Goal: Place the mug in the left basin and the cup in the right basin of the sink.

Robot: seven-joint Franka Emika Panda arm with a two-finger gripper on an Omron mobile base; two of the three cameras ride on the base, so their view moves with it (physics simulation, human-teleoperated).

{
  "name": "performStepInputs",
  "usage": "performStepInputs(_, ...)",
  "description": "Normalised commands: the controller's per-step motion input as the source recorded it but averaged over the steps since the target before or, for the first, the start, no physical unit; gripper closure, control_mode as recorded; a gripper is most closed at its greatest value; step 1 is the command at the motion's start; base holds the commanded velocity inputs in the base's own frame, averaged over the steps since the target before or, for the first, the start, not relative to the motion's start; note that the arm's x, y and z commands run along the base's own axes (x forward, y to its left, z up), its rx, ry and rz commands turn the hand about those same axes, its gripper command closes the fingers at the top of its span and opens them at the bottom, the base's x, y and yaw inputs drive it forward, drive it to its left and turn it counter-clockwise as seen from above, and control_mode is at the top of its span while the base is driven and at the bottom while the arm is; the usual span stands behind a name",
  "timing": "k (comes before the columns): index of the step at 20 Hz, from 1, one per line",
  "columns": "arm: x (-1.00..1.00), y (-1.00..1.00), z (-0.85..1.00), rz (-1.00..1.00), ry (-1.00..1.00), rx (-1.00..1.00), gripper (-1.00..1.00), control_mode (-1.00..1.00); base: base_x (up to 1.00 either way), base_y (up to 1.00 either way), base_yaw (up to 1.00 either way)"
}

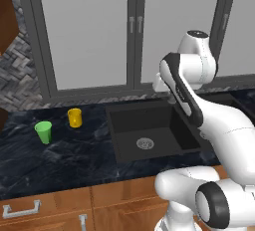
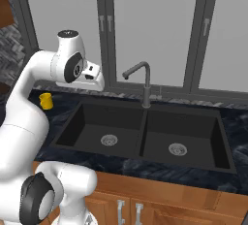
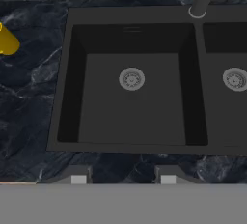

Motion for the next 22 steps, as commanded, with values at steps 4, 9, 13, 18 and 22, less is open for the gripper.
performStepInputs(4, -0.1, 0.01, 0.0, 0.0, 0.0, 0.02, -1.0, -1.0, 0.0, 0.0, 0.0)
performStepInputs(9, -0.17, 0.28, 0.0, -0.05, -0.05, 0.0, -1.0, -1.0, 0.0, 0.0, 0.0)
performStepInputs(13, -0.17, 0.42, 0.0, -0.07, -0.07, 0.0, -1.0, -1.0, 0.0, 0.0, 0.0)
performStepInputs(18, -0.15, 0.41, 0.0, -0.05, -0.01, 0.0, -1.0, -1.0, 0.0, 0.0, 0.0)
performStepInputs(22, -0.16, 0.42, 0.0, -0.03, 0.0, 0.0, -1.0, -1.0, 0.0, 0.0, 0.0)
